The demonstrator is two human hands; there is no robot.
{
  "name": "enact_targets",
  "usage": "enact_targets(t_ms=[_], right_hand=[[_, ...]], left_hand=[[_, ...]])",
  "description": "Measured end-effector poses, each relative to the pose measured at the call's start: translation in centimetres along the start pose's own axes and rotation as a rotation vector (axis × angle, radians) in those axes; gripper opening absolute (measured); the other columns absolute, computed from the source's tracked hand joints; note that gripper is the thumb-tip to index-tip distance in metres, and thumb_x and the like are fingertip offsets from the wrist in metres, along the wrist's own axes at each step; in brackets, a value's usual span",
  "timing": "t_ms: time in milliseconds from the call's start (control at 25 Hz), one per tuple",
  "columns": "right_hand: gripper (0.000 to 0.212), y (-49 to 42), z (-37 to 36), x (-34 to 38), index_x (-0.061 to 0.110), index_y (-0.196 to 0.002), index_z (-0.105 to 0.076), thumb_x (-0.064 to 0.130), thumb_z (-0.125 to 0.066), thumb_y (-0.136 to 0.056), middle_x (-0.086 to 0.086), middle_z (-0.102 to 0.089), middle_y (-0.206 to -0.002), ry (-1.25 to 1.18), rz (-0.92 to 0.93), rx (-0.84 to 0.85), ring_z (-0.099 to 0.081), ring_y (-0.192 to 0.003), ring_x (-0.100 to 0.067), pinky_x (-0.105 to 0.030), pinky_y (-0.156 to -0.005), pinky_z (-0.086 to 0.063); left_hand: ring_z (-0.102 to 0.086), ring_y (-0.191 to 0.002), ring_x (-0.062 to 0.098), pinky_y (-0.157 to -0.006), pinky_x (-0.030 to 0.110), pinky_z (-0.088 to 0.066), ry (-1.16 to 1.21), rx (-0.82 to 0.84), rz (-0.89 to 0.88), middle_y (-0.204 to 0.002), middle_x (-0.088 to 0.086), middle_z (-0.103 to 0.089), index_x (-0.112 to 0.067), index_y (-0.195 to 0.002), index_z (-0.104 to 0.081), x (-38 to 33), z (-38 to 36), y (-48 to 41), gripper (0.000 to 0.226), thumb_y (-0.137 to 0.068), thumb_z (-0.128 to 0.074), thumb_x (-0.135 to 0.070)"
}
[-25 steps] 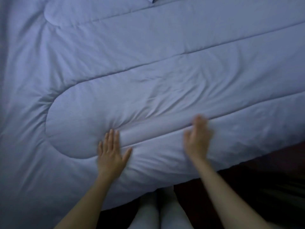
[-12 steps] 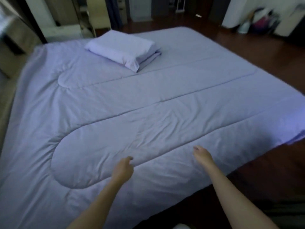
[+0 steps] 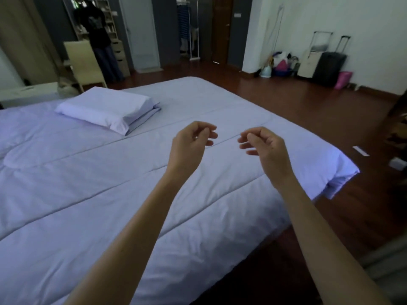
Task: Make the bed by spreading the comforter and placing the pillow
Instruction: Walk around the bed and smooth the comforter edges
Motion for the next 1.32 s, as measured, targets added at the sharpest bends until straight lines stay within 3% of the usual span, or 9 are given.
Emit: enact_targets(t_ms=[320, 520, 840, 1160, 1320], right_hand=[[0.018, -4.1, 10.2, 0.1, 0.018, -0.086, -0.066, 0.019, -0.049, -0.093, 0.011, -0.072, -0.077, 0.053, 0.135, 0.009, -0.069, -0.074, -0.013, -0.028, -0.068, -0.057], [0.022, -7.1, 11.3, -2.2, 0.021, -0.084, -0.065, 0.012, -0.048, -0.095, 0.01, -0.07, -0.072, -0.019, 0.113, -0.039, -0.067, -0.069, -0.013, -0.028, -0.065, -0.055], [0.02, -15.8, 11.2, -3.4, 0.019, -0.088, -0.066, 0.011, -0.049, -0.095, 0.009, -0.07, -0.074, 0.019, 0.149, 0.042, -0.066, -0.069, -0.011, -0.022, -0.062, -0.053], [0.016, -23.1, 11.1, -11.0, 0.028, -0.094, -0.066, 0.022, -0.052, -0.089, 0.007, -0.07, -0.088, 0.059, -0.036, 0.115, -0.066, -0.077, -0.01, -0.029, -0.068, -0.052], [0.015, -28.7, 10.2, -17.1, 0.033, -0.092, -0.065, 0.026, -0.054, -0.084, 0.01, -0.07, -0.091, 0.079, -0.124, 0.221, -0.064, -0.084, -0.009, -0.029, -0.075, -0.051]], left_hand=[[-0.068, -0.082, 0.009, -0.072, 0.025, -0.051, 0.056, -0.029, 0.041, -0.089, -0.006, -0.072, -0.02, -0.098, -0.067, -2.6, -9.4, -2.5, 0.024, -0.096, -0.044, -0.012], [-0.067, -0.08, 0.006, -0.07, 0.022, -0.049, 0.031, 0.004, 0.056, -0.086, -0.009, -0.071, -0.022, -0.096, -0.066, -1.9, -11.7, -4.7, 0.026, -0.095, -0.043, -0.01], [-0.067, -0.084, 0.007, -0.07, 0.02, -0.051, 0.042, -0.049, -0.053, -0.089, -0.009, -0.071, -0.023, -0.098, -0.065, -2.3, -12.2, -14.3, 0.027, -0.097, -0.042, -0.01], [-0.066, -0.082, 0.008, -0.074, 0.025, -0.048, 0.1, 0.011, 0.13, -0.088, -0.008, -0.07, -0.021, -0.101, -0.065, 4.8, -15.9, -20.7, 0.026, -0.096, -0.043, -0.009], [-0.066, -0.083, 0.01, -0.075, 0.025, -0.048, 0.098, -0.076, 0.237, -0.093, -0.007, -0.07, -0.019, -0.106, -0.063, 10.0, -18.4, -24.0, 0.025, -0.096, -0.043, -0.009]])
Point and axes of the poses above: each hand's wrist, its own y-axis away from the middle knuckle, its own z-axis out of the back of the hand, x = y × z, the point moved 3 cm from there along -y, towards the middle knuckle
